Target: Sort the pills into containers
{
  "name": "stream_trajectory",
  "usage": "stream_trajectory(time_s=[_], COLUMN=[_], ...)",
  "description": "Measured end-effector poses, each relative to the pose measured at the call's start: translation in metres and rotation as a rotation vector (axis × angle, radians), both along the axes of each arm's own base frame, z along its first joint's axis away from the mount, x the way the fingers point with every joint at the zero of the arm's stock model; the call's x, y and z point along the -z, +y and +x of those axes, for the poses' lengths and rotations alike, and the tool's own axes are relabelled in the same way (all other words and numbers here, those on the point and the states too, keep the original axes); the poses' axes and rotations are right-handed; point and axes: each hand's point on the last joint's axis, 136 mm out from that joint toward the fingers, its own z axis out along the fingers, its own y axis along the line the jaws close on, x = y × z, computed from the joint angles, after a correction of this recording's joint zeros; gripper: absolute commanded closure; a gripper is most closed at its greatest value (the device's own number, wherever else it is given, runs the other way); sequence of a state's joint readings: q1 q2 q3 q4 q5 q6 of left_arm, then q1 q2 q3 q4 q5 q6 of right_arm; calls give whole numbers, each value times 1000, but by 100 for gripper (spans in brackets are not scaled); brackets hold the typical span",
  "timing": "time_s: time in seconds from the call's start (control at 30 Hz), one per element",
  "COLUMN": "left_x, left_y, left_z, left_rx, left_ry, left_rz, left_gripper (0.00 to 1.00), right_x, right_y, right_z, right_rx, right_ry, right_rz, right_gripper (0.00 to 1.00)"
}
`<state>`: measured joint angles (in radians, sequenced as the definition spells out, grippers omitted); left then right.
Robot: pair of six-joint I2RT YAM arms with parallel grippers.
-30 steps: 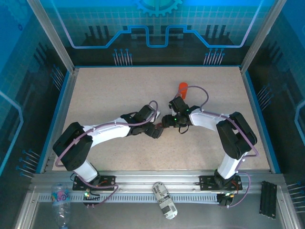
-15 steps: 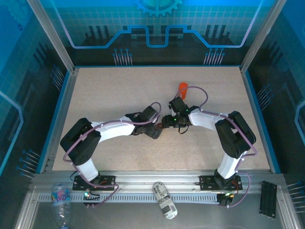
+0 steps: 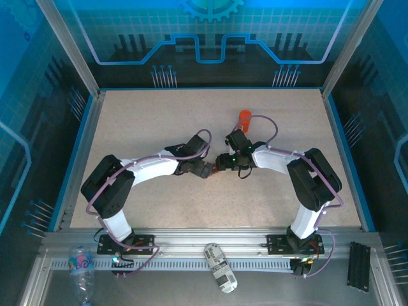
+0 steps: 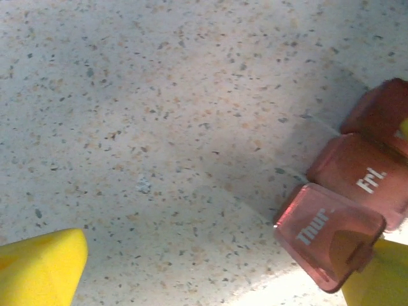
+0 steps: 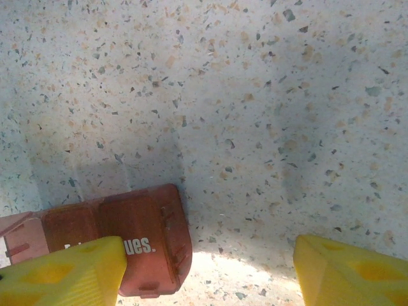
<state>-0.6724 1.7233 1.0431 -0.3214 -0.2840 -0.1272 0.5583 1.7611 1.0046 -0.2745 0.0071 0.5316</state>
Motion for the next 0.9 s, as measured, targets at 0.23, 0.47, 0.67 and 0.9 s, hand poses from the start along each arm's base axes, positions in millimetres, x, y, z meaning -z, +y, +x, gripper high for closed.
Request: stream_trajectory(time_s=[0.23, 0.47, 0.67, 0.9], left_x=[1, 3, 16, 17], left_y=[14, 18, 14, 16], left_z=[7, 10, 10, 11], left_rx=[-43, -72, -80, -96], left_ry=[7, 20, 50, 58], left_rz=[1, -22, -33, -49], left_gripper=[1, 1, 1, 1], right_x=[0, 1, 1, 1], right_y=[0, 1, 3, 3], right_z=[0, 1, 1, 1], right_rx=[0, -2, -4, -5], right_ry=[0, 0, -2, -1], right_rz=[0, 6, 11, 13], right_gripper=[29, 29, 29, 29])
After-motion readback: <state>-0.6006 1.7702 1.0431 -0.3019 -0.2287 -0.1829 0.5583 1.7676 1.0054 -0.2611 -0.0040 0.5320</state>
